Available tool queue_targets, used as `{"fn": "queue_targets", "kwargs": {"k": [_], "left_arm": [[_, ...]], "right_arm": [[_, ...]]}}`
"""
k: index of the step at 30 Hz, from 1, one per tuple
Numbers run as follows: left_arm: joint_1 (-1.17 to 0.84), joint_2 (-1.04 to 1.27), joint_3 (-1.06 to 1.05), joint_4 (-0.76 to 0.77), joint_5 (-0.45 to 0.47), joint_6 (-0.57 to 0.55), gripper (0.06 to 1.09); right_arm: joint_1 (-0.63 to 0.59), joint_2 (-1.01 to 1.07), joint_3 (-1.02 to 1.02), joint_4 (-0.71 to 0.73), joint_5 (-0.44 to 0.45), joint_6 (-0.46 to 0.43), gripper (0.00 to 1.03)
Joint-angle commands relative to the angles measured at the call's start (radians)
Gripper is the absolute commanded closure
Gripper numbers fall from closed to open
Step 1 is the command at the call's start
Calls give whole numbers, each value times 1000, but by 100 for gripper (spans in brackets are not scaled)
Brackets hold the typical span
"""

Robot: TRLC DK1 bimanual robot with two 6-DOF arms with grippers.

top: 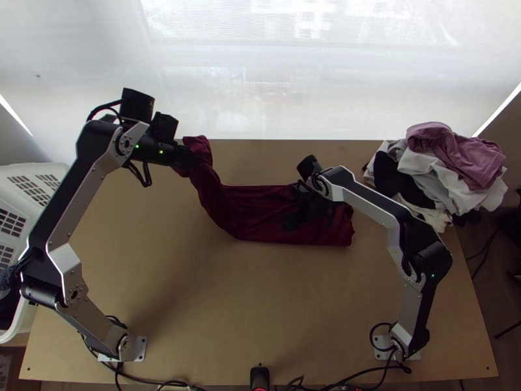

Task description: Fold the t-shirt

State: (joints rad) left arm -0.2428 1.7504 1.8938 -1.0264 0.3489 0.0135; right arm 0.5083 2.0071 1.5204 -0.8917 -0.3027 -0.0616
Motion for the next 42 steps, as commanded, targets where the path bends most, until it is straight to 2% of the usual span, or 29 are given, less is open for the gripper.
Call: {"fn": "queue_targets", "kwargs": {"k": [1,4,12,20,30,42], "left_arm": [[-95,49,77,8,15,36,105],[-139,77,100,34,15,34,105],[-282,118,114,226,16,6,105],[-391,294,269,249,24,-12,105],[-483,432,330,385,30,-80,105],[-521,555,335,499,39,-132,105]], "right_arm": [[-47,-125,92,-93,-1,0,4],[-102,-203,116,-139,-3,-4,4],[-238,-384,83,-216,-10,0,4],[-358,-525,-68,-216,-10,3,4],[-429,-614,-180,-216,-9,3,4],[-432,-630,-224,-216,-9,16,4]]}}
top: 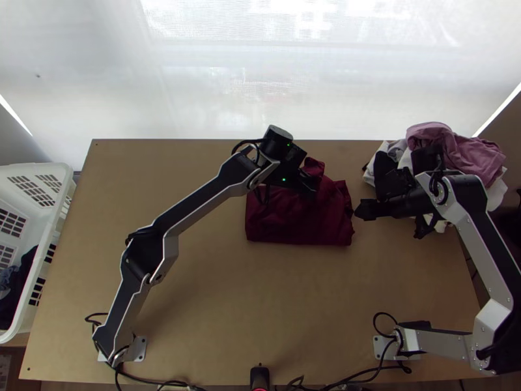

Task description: Fold the t-shirt

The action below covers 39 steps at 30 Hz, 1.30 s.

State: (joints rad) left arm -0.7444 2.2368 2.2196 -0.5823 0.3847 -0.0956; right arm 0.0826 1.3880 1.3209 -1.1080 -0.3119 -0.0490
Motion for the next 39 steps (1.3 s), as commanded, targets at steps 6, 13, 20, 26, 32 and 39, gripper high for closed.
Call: {"fn": "queue_targets", "kwargs": {"k": [6,13,20,26,32,39], "left_arm": [[-39,93,18,56,86,-44,32],[-16,-46,20,-5,88,-115,10],[178,-166,-31,-234,88,-76,10],[289,-255,-291,-289,88,-3,10],[287,-273,-413,-271,86,13,10],[261,-238,-417,-252,77,4,10]], "right_arm": [[-7,-7,-37,2,-1,3,4],[5,28,-37,37,-1,-5,4],[85,112,26,120,-1,-5,4],[264,324,235,163,-1,6,4],[342,451,227,198,-19,17,4],[232,384,-38,289,-36,-5,4]]}}
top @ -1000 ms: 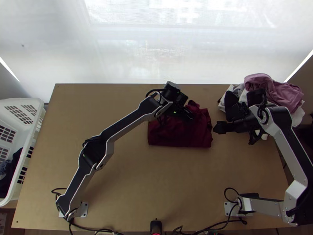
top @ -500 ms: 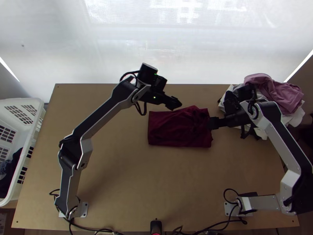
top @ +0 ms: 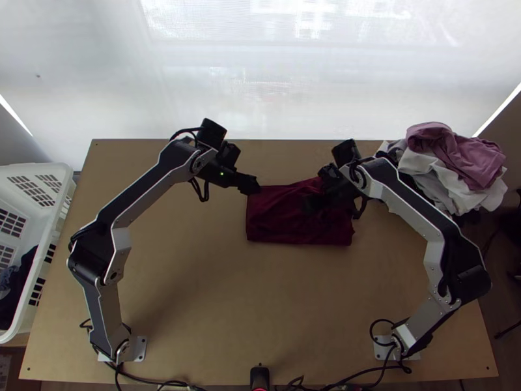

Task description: Fold the t-shirt

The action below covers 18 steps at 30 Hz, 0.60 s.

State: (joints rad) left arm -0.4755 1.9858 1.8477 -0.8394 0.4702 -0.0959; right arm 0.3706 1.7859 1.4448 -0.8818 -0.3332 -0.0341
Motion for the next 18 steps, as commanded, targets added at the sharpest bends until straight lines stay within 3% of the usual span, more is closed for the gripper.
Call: {"fn": "queue_targets", "kwargs": {"k": [1,10,18], "left_arm": [[-12,16,-45,5,-10,5,10],[-35,70,-25,3,-28,35,10],[-48,123,-16,-3,-36,48,10]], "right_arm": [[-84,-34,-196,66,-15,-30,4],[-283,-258,-388,63,-21,-93,4],[-262,-373,-371,56,-20,-82,4]]}}
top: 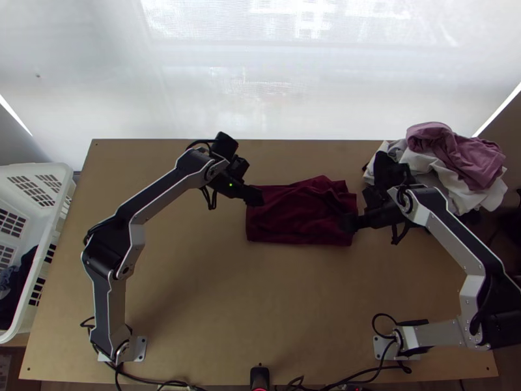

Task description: Fold the t-shirt

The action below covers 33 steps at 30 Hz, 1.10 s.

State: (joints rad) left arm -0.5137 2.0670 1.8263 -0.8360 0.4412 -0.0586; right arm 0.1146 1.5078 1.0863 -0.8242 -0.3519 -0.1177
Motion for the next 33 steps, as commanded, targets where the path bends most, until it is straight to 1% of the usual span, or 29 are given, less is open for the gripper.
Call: {"fn": "queue_targets", "kwargs": {"k": [1,4,5,7,9,12,13,15,16,17,19,24,33], "left_arm": [[-9,45,2,-6,-10,11,10],[-11,58,-1,-5,-22,16,10],[-12,61,-1,-5,-25,20,10],[-14,67,1,0,-32,25,10],[-14,70,7,0,-47,31,10],[-14,77,5,-2,-53,37,10],[-12,82,4,-3,-53,39,10],[-8,90,2,-8,-55,40,10],[-6,91,2,-8,-56,40,10],[-5,93,1,-8,-56,40,10],[-3,93,1,-8,-58,40,10],[3,94,1,-11,-58,40,10],[4,96,2,-11,-64,46,10]], "right_arm": [[17,-101,-3,-1,-1,3,4],[123,-104,24,16,13,27,4],[178,-103,24,43,48,30,4],[289,-101,4,115,146,13,4],[370,-89,-14,183,214,-17,4],[490,-70,-77,321,355,-96,4],[527,-66,-103,376,407,-126,4],[579,-63,-180,537,482,-200,4],[593,-60,-221,620,490,-241,4],[602,-55,-250,688,492,-264,4],[611,-34,-279,746,492,-286,4],[625,14,-304,775,490,-293,4],[701,6,-371,795,488,-289,4]]}}
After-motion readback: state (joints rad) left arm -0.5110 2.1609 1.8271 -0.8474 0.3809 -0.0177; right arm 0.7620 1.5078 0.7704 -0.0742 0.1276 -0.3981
